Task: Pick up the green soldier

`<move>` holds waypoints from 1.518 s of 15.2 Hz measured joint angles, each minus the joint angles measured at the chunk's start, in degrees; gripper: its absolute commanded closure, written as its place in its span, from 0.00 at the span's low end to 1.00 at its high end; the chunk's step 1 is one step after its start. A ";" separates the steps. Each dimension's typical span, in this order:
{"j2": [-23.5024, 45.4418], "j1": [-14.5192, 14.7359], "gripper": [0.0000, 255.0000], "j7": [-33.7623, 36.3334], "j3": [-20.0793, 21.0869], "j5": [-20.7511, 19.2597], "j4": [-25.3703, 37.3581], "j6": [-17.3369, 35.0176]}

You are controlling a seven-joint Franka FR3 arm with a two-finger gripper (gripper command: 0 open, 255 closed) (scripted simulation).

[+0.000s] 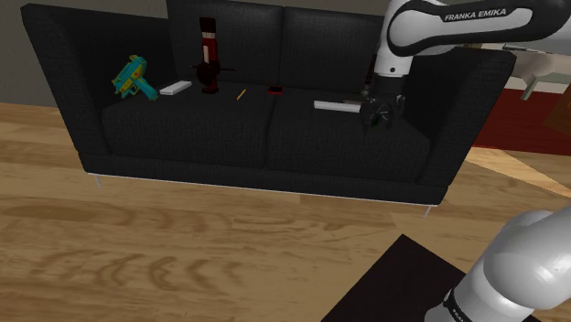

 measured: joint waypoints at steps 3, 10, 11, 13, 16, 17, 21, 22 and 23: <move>4.50 -1.51 0.00 1.11 -1.59 -0.07 4.35 1.51; 14.46 -4.88 0.00 3.15 -5.56 0.79 15.26 3.64; 16.21 -5.38 0.00 3.34 -6.18 1.10 17.12 3.94; 19.14 -6.46 0.00 3.59 -7.48 1.74 20.83 3.99; 23.54 -7.99 0.00 4.36 -9.15 3.03 25.67 4.73; 25.62 -8.64 0.00 4.39 -9.80 3.67 28.45 4.35; 26.63 -9.32 0.00 4.64 -10.46 4.11 28.36 5.94; 26.56 -9.33 0.00 4.66 -10.47 4.09 27.58 6.66; 26.48 -9.32 0.00 4.70 -10.47 4.07 26.67 7.52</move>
